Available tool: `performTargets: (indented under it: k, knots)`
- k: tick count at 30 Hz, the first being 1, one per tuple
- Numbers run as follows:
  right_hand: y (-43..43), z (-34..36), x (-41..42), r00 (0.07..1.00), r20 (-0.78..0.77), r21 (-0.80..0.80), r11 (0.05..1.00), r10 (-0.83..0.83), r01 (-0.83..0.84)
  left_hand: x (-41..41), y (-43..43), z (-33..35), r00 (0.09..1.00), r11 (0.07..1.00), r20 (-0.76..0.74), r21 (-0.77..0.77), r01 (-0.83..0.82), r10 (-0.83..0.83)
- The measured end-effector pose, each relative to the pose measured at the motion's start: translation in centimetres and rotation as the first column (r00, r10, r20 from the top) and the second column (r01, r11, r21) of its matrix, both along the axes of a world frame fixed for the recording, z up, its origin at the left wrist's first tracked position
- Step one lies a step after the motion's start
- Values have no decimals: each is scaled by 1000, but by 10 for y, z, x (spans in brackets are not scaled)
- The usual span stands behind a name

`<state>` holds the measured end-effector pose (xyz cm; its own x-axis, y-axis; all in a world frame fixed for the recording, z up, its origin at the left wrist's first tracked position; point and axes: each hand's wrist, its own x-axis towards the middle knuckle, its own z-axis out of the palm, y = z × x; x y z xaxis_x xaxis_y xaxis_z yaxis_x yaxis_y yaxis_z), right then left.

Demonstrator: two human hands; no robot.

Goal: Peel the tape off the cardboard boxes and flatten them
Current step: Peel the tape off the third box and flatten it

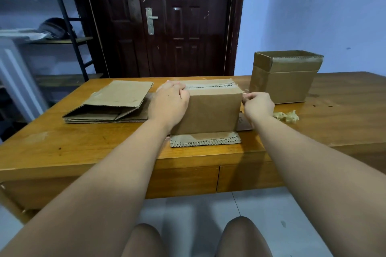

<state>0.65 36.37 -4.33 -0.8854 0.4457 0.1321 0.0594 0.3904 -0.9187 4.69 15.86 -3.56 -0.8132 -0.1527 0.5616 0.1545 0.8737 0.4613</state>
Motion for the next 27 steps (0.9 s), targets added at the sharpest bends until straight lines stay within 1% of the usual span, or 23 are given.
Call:
performTargets:
  k: [3, 4, 7, 10, 11, 12, 14, 15, 16, 20, 24, 27]
  knots:
    - [-1, 4, -2, 999, 54, -90, 996, 0, 5, 0, 1, 1, 1000, 1000, -3, 10, -3, 3]
    - [-1, 4, -1, 998, 68, -90, 996, -5, 11, 1, 1, 0, 1000, 1000, -6, 10, 1, -1]
    - [-3, 0, 1, 997, 81, 0, 1000, -8, 8, 1, 1, -1, 1000, 1000, -4, 8, 6, -6]
    - [-7, -6, 6, 998, 67, 156, 987, 15, -25, 1, 1, -1, 1000, 1000, -7, 1, 11, -11]
    - [-7, -10, 8, 998, 58, 246, 968, 31, -45, 1, 1, -1, 1000, 1000, -9, 1, 13, -13]
    - [-6, -15, 11, 996, 61, 384, 920, 60, -79, 2, 2, 0, 1000, 1000, -11, 1, 12, -12]
    - [-3, -31, 14, 988, 82, 632, 760, 130, -153, 3, 2, 0, 1000, 1000, -12, 8, 4, -4]
    - [-1, -37, 16, 985, 87, 685, 709, 146, -166, 4, 2, 0, 1000, 1000, -12, 8, 2, -2]
    - [1, -40, 16, 985, 86, 708, 686, 150, -166, 4, 2, 0, 1000, 1000, -13, 6, 0, 0]
    - [3, -41, 17, 984, 53, 668, 726, 168, -160, 4, 0, -1, 1000, 1000, -16, 6, -4, 4]
    - [6, -41, 15, 983, -16, 466, 871, 181, -153, 3, 1, 0, 1000, 1000, -13, 14, -11, 11]
    - [8, -43, 14, 978, -128, 398, 912, 163, -100, 5, 3, 1, 1000, 1000, -18, 2, -4, 5]
